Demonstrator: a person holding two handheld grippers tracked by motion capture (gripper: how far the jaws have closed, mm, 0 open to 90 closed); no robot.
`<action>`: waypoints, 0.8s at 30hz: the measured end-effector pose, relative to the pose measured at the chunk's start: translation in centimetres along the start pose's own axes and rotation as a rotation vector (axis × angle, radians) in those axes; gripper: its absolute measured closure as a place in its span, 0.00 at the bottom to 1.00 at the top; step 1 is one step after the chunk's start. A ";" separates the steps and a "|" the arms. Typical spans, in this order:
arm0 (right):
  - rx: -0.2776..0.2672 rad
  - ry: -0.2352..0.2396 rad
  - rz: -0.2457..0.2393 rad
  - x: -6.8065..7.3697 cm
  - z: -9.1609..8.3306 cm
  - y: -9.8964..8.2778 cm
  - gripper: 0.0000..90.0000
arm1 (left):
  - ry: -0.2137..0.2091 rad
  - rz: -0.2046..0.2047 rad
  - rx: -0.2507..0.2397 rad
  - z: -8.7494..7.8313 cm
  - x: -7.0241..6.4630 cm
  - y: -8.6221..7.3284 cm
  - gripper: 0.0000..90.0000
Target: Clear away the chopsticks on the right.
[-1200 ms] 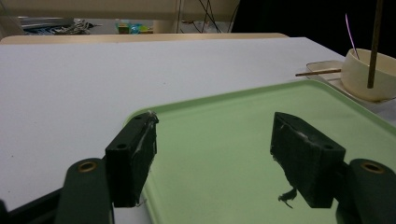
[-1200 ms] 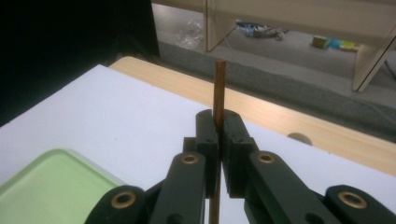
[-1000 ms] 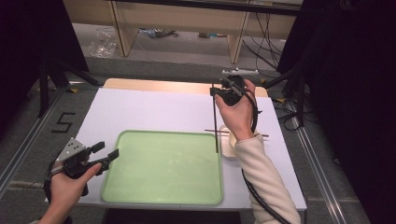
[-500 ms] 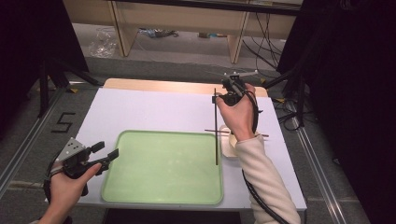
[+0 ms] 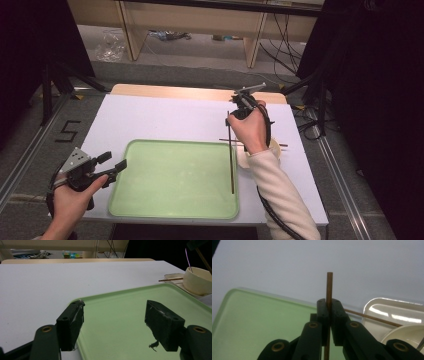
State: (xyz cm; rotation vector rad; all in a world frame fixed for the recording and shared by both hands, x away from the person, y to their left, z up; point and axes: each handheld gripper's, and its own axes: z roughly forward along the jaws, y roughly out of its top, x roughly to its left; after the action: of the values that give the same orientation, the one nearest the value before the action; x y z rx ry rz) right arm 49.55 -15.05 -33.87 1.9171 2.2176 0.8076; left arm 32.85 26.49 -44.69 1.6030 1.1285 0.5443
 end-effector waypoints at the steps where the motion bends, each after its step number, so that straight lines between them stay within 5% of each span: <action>1: 0.013 0.002 -0.018 -0.3 0.4 -0.1 0.97 | 0.000 -0.001 -0.001 0.0 0.0 0.0 0.35; 3: 0.064 -0.002 0.041 0.0 1.0 -0.2 0.97 | 0.000 -0.001 -0.001 0.0 0.0 0.0 0.35; 9: 0.153 -0.038 0.051 -0.6 2.9 -0.5 0.97 | -0.001 0.000 -0.001 0.0 0.0 0.0 0.35; 10: 0.176 -0.050 0.095 -0.4 3.0 -0.5 0.97 | -0.002 -0.001 0.000 0.0 0.0 0.0 0.35; 12: 0.178 -0.051 0.056 -1.0 3.7 -0.5 0.97 | -0.002 0.000 0.001 0.0 0.0 0.0 0.35; 13: 0.196 -0.062 0.101 -0.9 3.9 -0.6 0.97 | -0.002 -0.001 0.000 0.0 0.0 0.0 0.35; 15: 0.186 -0.063 0.031 -1.7 4.5 -0.7 0.97 | -0.001 -0.001 0.001 0.0 0.0 0.0 0.35; 16: 0.238 -0.086 0.109 -1.2 4.5 -0.7 0.97 | -0.001 -0.001 0.001 0.0 0.0 0.0 0.35; 19: 0.274 -0.084 0.127 -1.5 5.3 -1.0 0.97 | -0.002 0.000 0.002 0.0 0.0 0.0 0.35; 20: 0.285 -0.093 0.088 -1.8 5.6 -1.1 0.97 | -0.002 -0.001 0.001 0.0 0.0 0.0 0.35; 22: 0.314 -0.098 0.136 -1.7 6.0 -1.1 0.97 | -0.002 -0.001 0.002 0.0 0.0 0.0 0.35; 24: 0.321 -0.103 0.120 -1.9 6.5 -1.2 0.97 | -0.002 0.000 0.003 0.0 0.0 0.0 0.35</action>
State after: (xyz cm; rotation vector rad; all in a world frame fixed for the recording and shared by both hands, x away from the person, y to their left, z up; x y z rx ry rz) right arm 51.50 -14.85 -40.43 2.1919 2.3021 0.3698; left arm 32.86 26.53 -44.71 1.6055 1.1283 0.5410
